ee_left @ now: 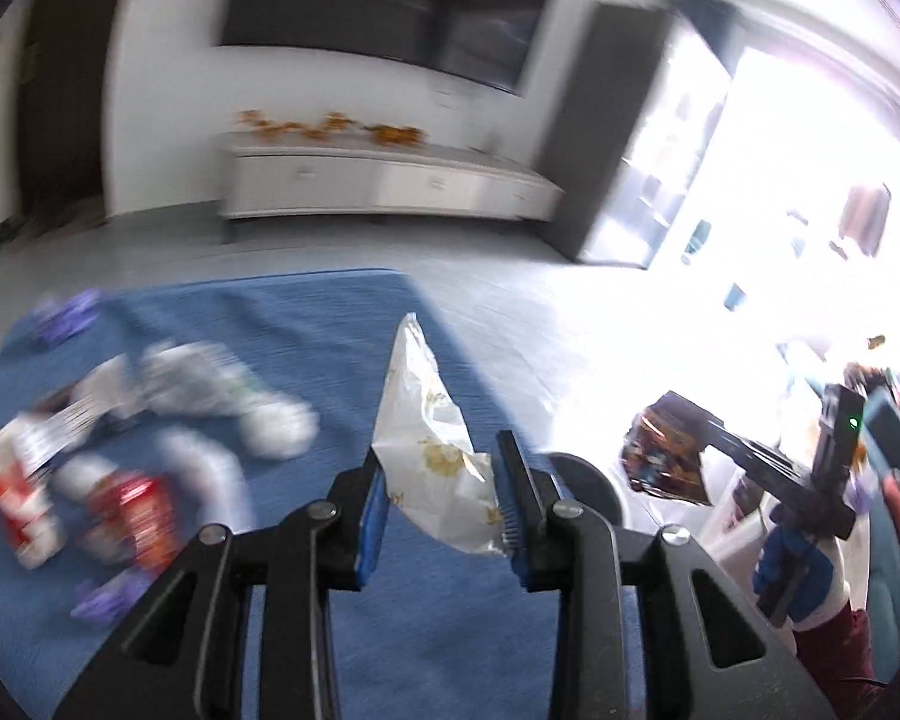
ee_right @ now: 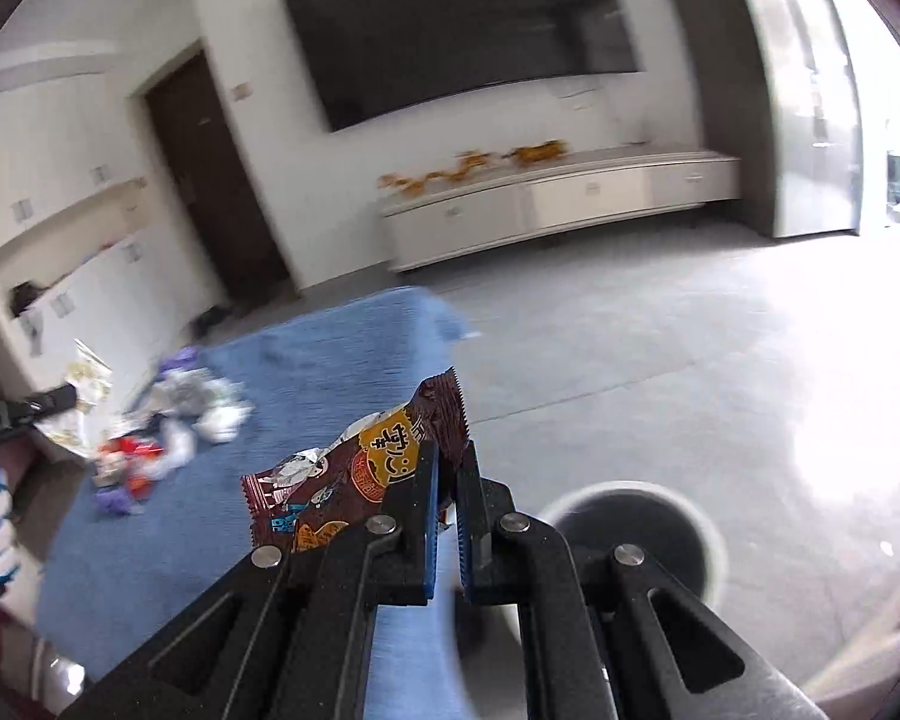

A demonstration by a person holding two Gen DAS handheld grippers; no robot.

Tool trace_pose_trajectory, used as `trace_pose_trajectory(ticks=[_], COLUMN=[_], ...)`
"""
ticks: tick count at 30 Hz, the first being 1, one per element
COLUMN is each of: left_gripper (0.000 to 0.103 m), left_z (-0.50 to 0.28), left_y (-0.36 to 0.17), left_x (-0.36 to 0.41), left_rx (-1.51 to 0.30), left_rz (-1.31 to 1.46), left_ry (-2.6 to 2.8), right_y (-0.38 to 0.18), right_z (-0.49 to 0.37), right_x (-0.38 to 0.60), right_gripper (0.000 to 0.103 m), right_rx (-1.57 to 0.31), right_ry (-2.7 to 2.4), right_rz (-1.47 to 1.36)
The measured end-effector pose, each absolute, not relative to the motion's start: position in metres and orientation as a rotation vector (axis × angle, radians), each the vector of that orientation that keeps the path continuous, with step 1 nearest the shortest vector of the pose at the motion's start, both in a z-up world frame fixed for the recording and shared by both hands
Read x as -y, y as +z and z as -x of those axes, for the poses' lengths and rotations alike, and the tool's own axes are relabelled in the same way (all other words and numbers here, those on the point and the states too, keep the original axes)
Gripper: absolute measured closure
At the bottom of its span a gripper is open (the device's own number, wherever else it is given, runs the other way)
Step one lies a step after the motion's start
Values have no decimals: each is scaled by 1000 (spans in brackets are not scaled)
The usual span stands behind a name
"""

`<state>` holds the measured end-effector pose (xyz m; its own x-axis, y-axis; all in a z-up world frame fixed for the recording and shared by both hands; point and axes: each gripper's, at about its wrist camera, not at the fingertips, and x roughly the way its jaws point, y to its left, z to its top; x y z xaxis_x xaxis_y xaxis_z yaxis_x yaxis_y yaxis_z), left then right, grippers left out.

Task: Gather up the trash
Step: 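Carry both bags to the grey bin and open both tools to drop them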

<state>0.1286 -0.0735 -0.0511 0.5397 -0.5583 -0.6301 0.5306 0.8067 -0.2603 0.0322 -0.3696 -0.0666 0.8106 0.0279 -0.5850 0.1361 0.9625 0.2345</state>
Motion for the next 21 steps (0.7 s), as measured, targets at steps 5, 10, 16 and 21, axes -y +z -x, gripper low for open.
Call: trace_pose_trajectory(ticks=[5, 10, 16, 21], left_gripper=[72, 72, 69, 67], left_z=[-138, -149, -167, -186], left_y=[-67, -107, -160, -207], left_x=[179, 277, 359, 399], left_rx=[-819, -940, -1053, -1164], left_rz=[-64, -147, -210, -224], left_ry=[-773, -845, -845, -812], right_y=[-93, -132, -182, -216], right_z=[-21, -24, -35, -46], right_x=[411, 438, 463, 481], right_gripper=[97, 97, 97, 97], right_rx=[-664, -737, -814, -860], right_ry=[-225, -316, -349, -369], right_rz=[-253, -263, -318, -384])
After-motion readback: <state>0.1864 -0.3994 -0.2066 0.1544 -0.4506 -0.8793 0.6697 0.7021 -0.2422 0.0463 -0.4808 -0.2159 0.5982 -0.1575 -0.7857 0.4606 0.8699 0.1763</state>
